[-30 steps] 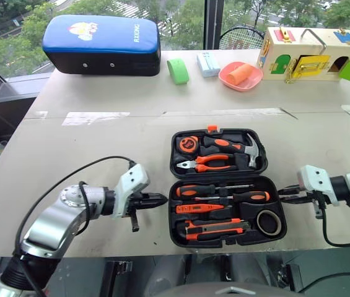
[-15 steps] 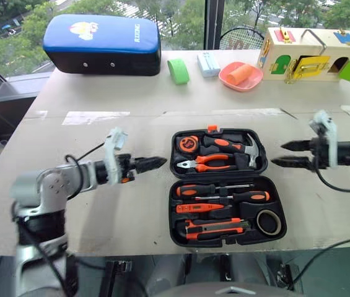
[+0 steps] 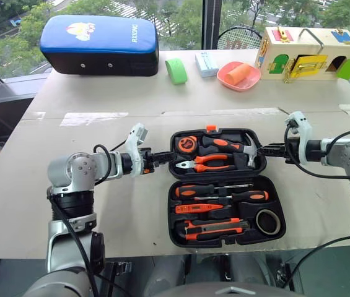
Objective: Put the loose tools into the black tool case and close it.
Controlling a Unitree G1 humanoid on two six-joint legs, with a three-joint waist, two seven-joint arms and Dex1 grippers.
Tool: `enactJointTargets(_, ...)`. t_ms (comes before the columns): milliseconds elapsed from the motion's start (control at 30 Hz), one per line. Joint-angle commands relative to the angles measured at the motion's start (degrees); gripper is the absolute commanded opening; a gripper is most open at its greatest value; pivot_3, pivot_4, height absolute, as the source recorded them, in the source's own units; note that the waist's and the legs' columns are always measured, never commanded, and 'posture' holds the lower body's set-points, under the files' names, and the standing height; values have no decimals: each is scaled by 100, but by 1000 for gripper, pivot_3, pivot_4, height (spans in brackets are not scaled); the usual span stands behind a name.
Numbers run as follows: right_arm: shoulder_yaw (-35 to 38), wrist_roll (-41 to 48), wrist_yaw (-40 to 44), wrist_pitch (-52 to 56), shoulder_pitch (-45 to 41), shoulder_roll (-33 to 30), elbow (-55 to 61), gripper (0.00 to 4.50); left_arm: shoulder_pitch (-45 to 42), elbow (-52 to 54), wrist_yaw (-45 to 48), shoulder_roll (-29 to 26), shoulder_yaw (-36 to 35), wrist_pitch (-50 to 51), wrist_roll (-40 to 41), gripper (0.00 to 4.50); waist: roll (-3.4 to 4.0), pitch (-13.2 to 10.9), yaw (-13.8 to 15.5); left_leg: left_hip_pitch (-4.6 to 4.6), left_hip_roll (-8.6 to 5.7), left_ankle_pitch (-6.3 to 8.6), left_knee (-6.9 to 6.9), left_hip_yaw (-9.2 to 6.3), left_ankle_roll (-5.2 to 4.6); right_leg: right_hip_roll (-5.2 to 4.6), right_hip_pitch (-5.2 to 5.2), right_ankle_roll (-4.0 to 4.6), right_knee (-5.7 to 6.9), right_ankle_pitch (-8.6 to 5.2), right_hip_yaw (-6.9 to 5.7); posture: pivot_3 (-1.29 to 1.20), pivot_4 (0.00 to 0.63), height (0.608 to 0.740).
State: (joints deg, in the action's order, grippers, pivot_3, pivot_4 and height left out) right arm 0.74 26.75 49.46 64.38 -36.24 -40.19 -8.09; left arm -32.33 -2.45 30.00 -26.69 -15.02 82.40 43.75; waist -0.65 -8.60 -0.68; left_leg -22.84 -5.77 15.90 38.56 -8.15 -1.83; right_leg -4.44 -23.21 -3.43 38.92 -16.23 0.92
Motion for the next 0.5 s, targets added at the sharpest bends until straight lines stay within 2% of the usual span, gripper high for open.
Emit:
enactJointTargets(33, -163, -120, -19, -257, 211, -76, 299, 0, 60, 142, 38, 24, 48, -82, 35, 82, -5, 6, 9, 4, 0, 0, 3, -1, 0, 0, 5, 0, 0, 0, -1, 0, 150, 735)
enactJointTargets(233, -143, -55, 95, -496, 344, -59, 602, 0, 235, 460, 222, 17, 104, -301, 146, 82, -7, 8, 5, 6, -1, 0, 6, -3, 0, 0, 7, 0, 1, 0, -1, 0, 150, 735)
enactJointTargets(333, -147, -249, 102, -1154, 406, -51, 765, 0, 411, 942, 557, -67, 216, -580, 298, 82, -8, 8, -15, 5, -1, 0, -1, -2, 0, 0, 5, 0, -3, 0, 1, 0, 150, 735)
enactJointTargets(433, 48, -390, -124, -1800, 430, 127, 883, 0, 700, 1499, 899, -370, 725, -1567, -167, 82, -9, 7, -37, 4, 0, 0, -8, 0, 0, 1, 0, 0, -5, 0, 3, 0, 150, 735)
enactJointTargets(500, 277, -444, -241, -2492, 469, 297, 1065, 0, 903, 1611, 964, -442, 942, -2635, -737, 82, -7, 6, -38, 5, 1, 0, -8, 5, 1, 1, -1, 0, -4, 0, 9, 0, 150, 735)
